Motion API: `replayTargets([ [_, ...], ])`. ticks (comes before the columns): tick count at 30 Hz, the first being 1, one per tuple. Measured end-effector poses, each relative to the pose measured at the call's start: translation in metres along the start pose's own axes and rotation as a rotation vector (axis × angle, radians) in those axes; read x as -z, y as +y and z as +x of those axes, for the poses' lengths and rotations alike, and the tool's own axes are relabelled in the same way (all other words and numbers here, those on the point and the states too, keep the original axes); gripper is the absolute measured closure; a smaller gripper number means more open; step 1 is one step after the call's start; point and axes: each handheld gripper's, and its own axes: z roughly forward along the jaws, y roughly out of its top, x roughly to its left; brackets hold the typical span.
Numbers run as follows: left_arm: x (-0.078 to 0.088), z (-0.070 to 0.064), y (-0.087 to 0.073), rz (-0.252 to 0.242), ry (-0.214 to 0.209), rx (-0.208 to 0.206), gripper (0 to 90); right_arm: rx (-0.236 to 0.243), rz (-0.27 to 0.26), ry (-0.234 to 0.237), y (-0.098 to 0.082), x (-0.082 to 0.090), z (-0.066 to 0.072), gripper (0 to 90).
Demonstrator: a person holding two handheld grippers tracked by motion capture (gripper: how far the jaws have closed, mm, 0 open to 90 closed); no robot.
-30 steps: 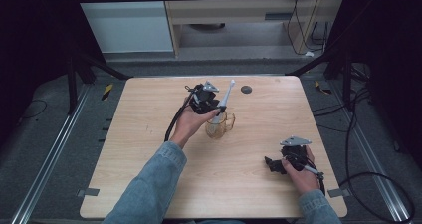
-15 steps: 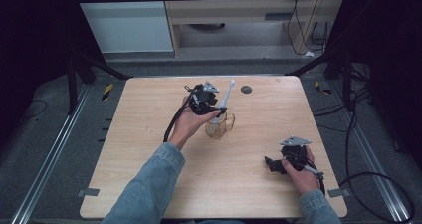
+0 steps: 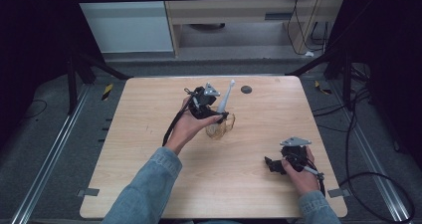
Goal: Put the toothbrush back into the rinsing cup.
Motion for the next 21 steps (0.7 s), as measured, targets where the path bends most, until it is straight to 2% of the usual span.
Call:
replayTargets([
  [5,0.005,-0.005,-0.001,0.005,-0.008,-0.011,15.9,0.003,-0.001,-0.001,0.000,0.000,0.000,0.3],
  [12,0.011,-0.007,-0.001,-0.008,-0.014,-0.005,11.9,0.003,-0.001,-0.001,0.000,0.000,0.000,0.3],
  [21,0.021,-0.013,-0.004,-0.014,-0.021,-0.031,7.0,0.002,-0.001,-0.001,0.000,0.000,0.000,0.4],
])
